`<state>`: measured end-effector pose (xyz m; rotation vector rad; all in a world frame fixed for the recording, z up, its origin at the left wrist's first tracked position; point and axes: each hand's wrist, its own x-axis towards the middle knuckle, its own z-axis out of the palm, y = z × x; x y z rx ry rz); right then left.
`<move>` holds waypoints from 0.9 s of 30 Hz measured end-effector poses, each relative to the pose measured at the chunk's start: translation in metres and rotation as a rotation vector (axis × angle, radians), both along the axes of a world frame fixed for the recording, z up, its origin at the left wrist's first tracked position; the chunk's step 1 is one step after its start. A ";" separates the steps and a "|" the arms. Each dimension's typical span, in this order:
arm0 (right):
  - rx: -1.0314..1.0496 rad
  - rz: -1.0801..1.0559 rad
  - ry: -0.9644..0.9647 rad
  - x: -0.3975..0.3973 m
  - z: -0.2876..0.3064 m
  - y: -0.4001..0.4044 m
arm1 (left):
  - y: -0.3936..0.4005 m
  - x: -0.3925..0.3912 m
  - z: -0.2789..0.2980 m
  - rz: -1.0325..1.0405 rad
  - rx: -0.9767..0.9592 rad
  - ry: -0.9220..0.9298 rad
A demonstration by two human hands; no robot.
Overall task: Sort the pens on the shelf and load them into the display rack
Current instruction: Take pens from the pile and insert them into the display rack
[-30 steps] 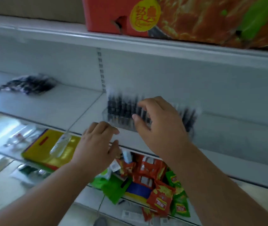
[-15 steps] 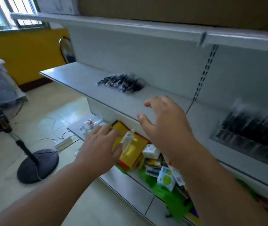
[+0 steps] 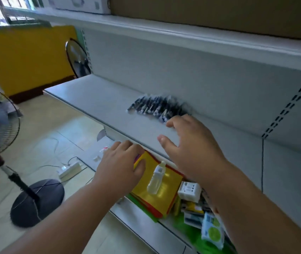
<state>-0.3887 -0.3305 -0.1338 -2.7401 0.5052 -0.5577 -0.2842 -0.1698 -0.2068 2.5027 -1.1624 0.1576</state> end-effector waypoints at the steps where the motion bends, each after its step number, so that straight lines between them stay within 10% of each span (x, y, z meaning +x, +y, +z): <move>1: 0.004 0.007 0.003 0.014 -0.001 -0.006 | -0.005 0.011 0.001 0.000 -0.006 0.004; 27: 0.046 -0.474 -0.080 0.204 -0.025 -0.016 | -0.139 0.295 -0.009 -0.189 0.171 0.111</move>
